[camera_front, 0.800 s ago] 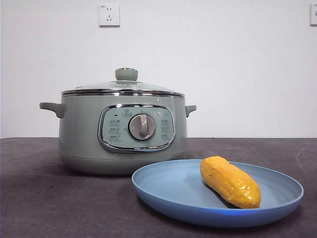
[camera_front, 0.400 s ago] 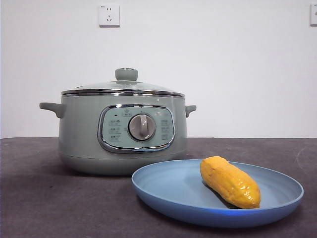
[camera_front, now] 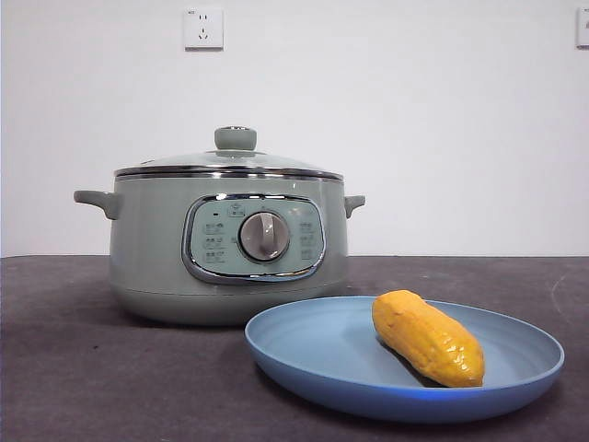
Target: Take the corn out from the steamer,put the corn on the plate,close the lid
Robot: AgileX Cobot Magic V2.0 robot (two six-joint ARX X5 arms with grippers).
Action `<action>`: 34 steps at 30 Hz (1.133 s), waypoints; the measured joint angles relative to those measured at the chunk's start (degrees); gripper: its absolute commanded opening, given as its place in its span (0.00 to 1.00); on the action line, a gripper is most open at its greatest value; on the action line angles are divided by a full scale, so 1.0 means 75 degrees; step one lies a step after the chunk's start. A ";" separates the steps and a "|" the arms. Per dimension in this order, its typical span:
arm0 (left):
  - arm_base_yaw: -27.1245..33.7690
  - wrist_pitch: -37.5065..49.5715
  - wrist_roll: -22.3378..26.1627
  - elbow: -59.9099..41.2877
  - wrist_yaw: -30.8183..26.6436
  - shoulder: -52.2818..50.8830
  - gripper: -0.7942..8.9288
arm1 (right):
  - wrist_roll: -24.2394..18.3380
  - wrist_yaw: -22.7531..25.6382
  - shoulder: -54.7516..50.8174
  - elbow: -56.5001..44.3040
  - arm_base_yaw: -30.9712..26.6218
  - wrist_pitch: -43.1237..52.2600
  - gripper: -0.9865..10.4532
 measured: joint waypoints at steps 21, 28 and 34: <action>0.1784 0.6607 0.0224 -0.7143 -0.1207 -0.4176 0.08 | 0.0000 0.0000 0.0000 0.0000 0.0000 0.0000 0.09; 0.1789 0.6639 0.0023 -0.8562 -0.1973 -0.4876 0.08 | 0.0000 0.0003 0.0000 0.0000 0.0000 0.0000 0.09; 0.1789 0.6662 -0.0029 -0.9346 -0.2072 -0.5316 0.08 | 0.0000 0.0003 0.0000 0.0000 0.0000 0.0000 0.09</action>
